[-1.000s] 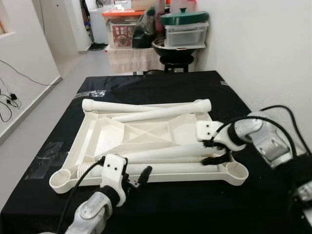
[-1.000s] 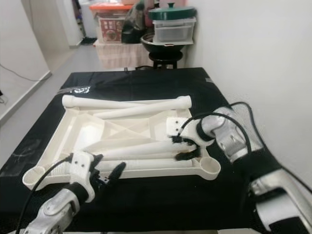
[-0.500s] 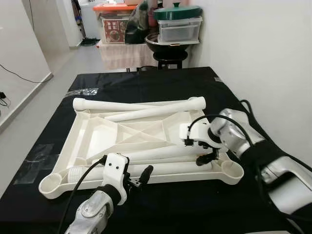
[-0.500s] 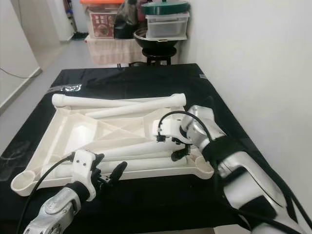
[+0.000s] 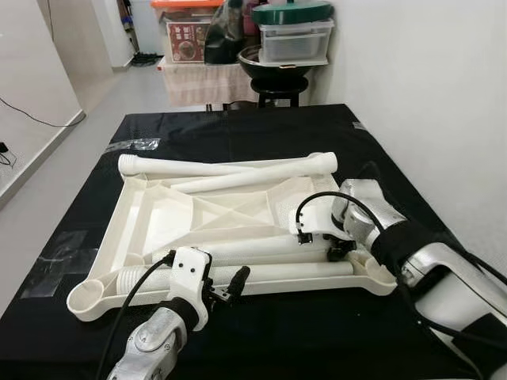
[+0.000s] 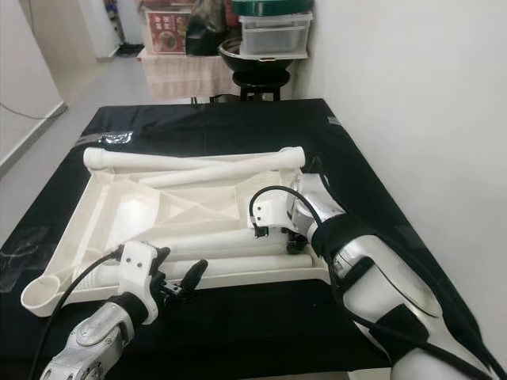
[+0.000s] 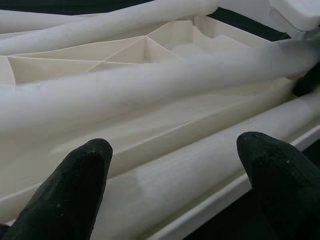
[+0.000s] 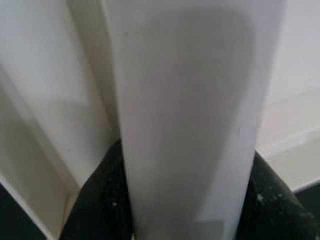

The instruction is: Building children table

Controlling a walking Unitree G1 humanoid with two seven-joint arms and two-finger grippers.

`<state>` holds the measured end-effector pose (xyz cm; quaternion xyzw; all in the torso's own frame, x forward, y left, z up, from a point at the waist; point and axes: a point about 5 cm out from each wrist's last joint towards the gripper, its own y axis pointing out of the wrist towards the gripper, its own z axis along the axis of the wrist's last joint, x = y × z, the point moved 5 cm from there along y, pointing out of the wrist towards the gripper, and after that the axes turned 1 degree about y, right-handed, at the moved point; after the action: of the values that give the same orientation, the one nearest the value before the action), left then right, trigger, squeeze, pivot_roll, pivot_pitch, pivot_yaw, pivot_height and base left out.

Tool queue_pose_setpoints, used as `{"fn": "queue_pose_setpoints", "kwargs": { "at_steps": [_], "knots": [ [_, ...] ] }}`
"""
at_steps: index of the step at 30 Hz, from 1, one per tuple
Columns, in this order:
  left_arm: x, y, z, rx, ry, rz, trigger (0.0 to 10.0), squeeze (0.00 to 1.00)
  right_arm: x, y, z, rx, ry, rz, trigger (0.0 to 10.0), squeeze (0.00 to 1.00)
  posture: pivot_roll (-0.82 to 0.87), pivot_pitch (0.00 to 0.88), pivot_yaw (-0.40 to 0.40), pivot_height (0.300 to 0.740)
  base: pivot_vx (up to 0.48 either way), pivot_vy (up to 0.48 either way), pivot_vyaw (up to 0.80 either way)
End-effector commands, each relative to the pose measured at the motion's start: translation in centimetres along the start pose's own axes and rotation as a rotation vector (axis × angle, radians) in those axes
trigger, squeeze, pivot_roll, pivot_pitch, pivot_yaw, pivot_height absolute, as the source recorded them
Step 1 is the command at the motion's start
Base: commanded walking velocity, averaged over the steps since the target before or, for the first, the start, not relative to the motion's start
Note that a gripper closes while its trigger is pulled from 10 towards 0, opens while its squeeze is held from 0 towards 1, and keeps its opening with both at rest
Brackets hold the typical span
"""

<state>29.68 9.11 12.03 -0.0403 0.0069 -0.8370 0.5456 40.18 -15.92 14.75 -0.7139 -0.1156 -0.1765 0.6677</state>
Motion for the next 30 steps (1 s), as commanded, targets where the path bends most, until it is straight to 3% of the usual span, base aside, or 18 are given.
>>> {"fn": "queue_pose_setpoints", "kwargs": {
  "at_steps": [1, 6, 8, 12, 14, 15, 16, 17, 19, 20, 21, 22, 23, 25, 26, 30],
  "knots": [
    [-0.1, 0.1, 0.5, 0.015, 0.005, 0.007, 10.0, 0.00, 1.3, -1.1, 0.7, 0.027, 0.002, -0.062, 0.0, 0.00, -0.06, 0.049, -0.011, 0.740, 0.000, 0.000, 0.00],
    [-0.3, 0.2, 1.0, 0.026, 0.010, 0.010, 10.0, 0.00, 2.1, -2.0, 1.0, 0.094, 0.056, -0.075, 0.0, 0.00, -0.06, 0.049, -0.005, 0.740, 0.000, 0.000, 0.00],
    [-0.5, 0.3, 1.4, 0.037, 0.016, 0.014, 10.0, 0.00, 2.5, -3.0, 1.5, 0.190, 0.104, -0.055, 0.0, 0.00, -0.06, 0.048, -0.002, 0.740, 0.000, 0.000, 0.00],
    [-0.6, 0.4, 1.7, 0.044, 0.020, 0.015, 10.0, 0.00, 2.7, -3.6, 1.9, 0.255, 0.129, -0.043, 0.0, 0.00, -0.06, 0.048, -0.002, 0.740, 0.000, 0.000, 0.00],
    [-1.0, 0.7, 3.0, 0.082, 0.031, 0.022, 10.0, 0.00, 3.4, -5.4, 2.9, 0.447, 0.210, -0.026, 0.0, 0.00, -0.05, 0.043, -0.001, 0.740, 0.000, 0.000, 0.00],
    [-1.0, 0.7, 3.0, 0.082, 0.031, 0.022, 10.0, 0.00, 3.4, -5.4, 2.9, 0.447, 0.210, -0.026, 0.0, 0.00, -0.05, 0.043, -0.001, 0.740, 0.000, 0.000, 0.00],
    [-1.4, 0.9, 4.0, 0.113, 0.034, 0.030, 10.0, 0.00, 3.8, -6.5, 3.3, 0.553, 0.263, -0.025, 0.0, 0.00, -0.05, 0.043, 0.001, 0.740, 0.000, 0.000, 0.00],
    [-1.4, 0.9, 4.0, 0.113, 0.034, 0.030, 10.0, 0.00, 3.8, -6.5, 3.3, 0.553, 0.263, -0.025, 0.0, 0.00, -0.05, 0.043, 0.001, 0.740, 0.000, 0.000, 0.00],
    [-2.4, 1.2, 7.0, 0.206, 0.006, 0.053, 10.0, 0.00, 4.9, -8.5, 4.4, 0.783, 0.364, -0.074, 10.0, 0.00, -0.05, 0.039, 0.004, 0.740, 0.000, 0.000, 0.00],
    [-3.1, 1.2, 8.4, 0.253, -0.014, 0.066, 10.0, 0.00, 5.3, -9.1, 4.9, 0.874, 0.418, -0.094, 10.0, 0.00, -0.04, 0.038, 0.008, 0.740, 0.000, 0.000, 0.00],
    [-3.1, 1.2, 8.4, 0.253, -0.014, 0.066, 10.0, 0.00, 5.3, -9.1, 4.9, 0.874, 0.418, -0.094, 10.0, 0.00, -0.04, 0.038, 0.008, 0.740, 0.000, 0.000, 0.00],
    [-3.7, 1.3, 9.7, 0.295, -0.035, 0.078, 10.0, 0.00, 5.6, -9.6, 5.4, 0.956, 0.451, -0.118, 10.0, 0.00, -0.04, 0.034, 0.013, 0.740, 0.000, 0.000, 0.00],
    [-4.3, 1.3, 11.0, 0.341, -0.062, 0.076, 10.0, 0.78, 5.4, -9.6, 5.9, 1.017, 0.464, -0.147, 10.0, 0.00, -0.04, 0.032, 0.015, 0.740, 0.000, 0.000, 0.00],
    [-4.3, 1.3, 11.0, 0.341, -0.062, 0.076, 10.0, 0.78, 5.4, -9.6, 5.9, 1.017, 0.464, -0.147, 10.0, 0.00, -0.04, 0.032, 0.015, 0.740, 0.000, 0.000, 0.00],
    [-4.7, 1.3, 12.0, 0.378, -0.091, 0.068, 10.0, 1.00, 5.1, -9.5, 6.3, 1.050, 0.474, -0.165, 10.0, 0.00, -0.04, 0.031, 0.017, 0.740, 0.000, 0.000, 0.00],
    [-5.3, 1.7, 14.0, 0.419, -0.083, 0.000, 10.0, 1.00, 4.4, -8.5, 7.9, 1.107, 0.493, -0.248, 10.0, 0.00, -0.04, 0.021, 0.038, 0.740, 0.000, 0.000, 0.00]
  ]
}}
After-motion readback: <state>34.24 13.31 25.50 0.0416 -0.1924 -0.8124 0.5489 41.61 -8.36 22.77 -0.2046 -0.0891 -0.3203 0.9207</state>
